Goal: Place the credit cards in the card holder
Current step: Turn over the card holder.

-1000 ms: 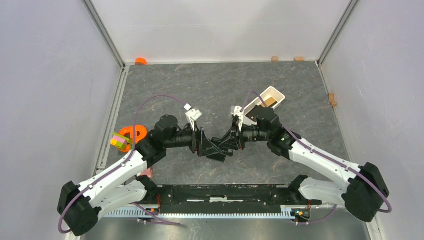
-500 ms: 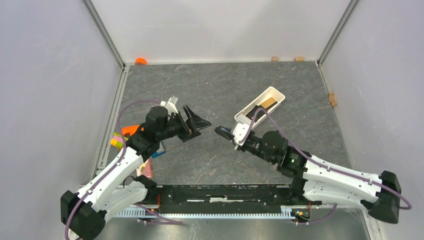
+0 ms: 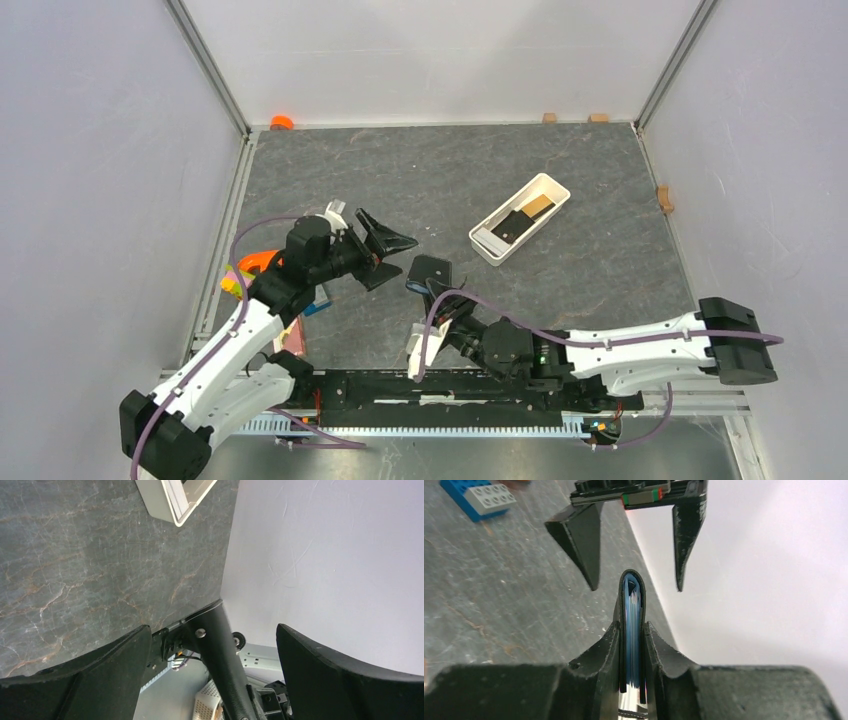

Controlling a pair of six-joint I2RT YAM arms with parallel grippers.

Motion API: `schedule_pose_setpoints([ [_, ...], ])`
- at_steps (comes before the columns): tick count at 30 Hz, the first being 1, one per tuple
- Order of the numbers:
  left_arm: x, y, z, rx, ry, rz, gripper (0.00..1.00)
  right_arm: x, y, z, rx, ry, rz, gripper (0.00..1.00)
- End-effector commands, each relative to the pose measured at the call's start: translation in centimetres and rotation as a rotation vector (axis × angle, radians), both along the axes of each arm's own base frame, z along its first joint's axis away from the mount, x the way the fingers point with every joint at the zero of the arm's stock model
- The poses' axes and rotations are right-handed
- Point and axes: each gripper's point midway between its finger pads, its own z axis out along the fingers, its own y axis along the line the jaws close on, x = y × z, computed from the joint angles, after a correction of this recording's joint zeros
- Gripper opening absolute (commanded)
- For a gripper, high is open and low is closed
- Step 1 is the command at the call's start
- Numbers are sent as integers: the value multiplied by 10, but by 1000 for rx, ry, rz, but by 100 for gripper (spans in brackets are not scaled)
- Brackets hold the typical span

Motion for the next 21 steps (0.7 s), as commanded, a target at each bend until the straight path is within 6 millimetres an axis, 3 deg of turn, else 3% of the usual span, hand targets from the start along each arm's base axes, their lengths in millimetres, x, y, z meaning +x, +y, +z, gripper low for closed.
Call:
schedule_pose_setpoints([
  [1,-11,-2,-3,-49,55,-23,98,7,-4,43,68,-147,-104,0],
  [7,-18,-9,-8,-47,68,-97,90,1,8,41,53,-192,-84,0],
  [12,-16,-12,7,-57,21,-117,77,2,12,29,8,-210,-101,0],
  [21,-16,-21,16,-96,-7,-172,37,3,13,15,-21,-218,-118,0],
])
